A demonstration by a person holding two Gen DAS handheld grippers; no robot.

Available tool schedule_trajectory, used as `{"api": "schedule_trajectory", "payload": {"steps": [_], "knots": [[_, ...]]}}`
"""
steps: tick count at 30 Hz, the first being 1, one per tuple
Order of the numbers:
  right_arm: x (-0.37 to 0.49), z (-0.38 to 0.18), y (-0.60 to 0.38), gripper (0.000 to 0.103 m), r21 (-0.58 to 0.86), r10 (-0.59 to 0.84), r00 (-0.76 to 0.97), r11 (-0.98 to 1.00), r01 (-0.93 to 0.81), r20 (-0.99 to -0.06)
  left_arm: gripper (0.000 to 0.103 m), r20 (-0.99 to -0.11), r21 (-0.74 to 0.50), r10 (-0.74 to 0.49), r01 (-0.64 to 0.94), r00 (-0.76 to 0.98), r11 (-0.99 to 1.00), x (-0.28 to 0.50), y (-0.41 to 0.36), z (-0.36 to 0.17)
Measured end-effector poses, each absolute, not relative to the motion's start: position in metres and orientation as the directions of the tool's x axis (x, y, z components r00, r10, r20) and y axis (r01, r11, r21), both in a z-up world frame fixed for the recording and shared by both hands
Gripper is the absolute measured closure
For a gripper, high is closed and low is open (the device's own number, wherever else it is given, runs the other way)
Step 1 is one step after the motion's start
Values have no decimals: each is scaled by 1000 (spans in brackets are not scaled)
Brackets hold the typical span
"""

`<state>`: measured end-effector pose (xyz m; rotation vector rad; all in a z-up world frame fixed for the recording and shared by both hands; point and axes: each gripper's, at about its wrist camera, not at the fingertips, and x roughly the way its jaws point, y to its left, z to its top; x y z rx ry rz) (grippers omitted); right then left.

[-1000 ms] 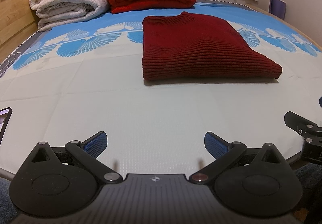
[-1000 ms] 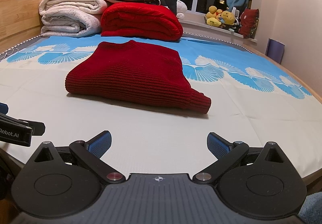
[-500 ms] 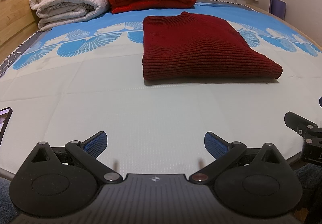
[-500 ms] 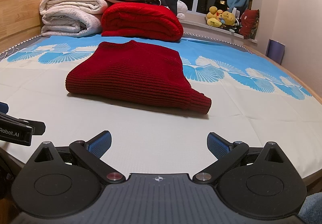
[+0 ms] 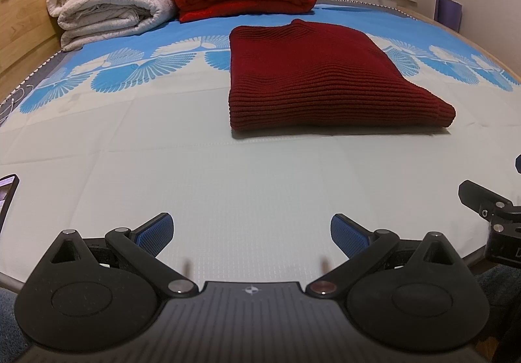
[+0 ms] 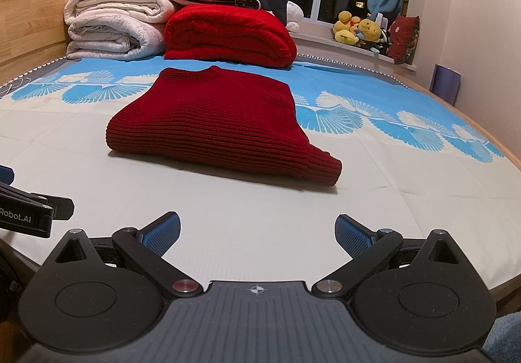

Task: Fold small clothes

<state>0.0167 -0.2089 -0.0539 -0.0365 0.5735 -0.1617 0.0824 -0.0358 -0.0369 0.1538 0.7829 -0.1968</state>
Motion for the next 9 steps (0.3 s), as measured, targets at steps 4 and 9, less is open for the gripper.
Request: {"api": "schedule_trajectory", "payload": {"steps": [4, 9], "knots": [[16, -54, -209, 2, -79, -162, 828, 987, 142, -537, 0, -711, 67, -116, 231, 693, 971, 82, -37, -37], [16, -53, -210, 2, -81, -163, 829, 987, 141, -534, 0, -711, 68, -111, 225, 694, 972, 81, -37, -38]]}}
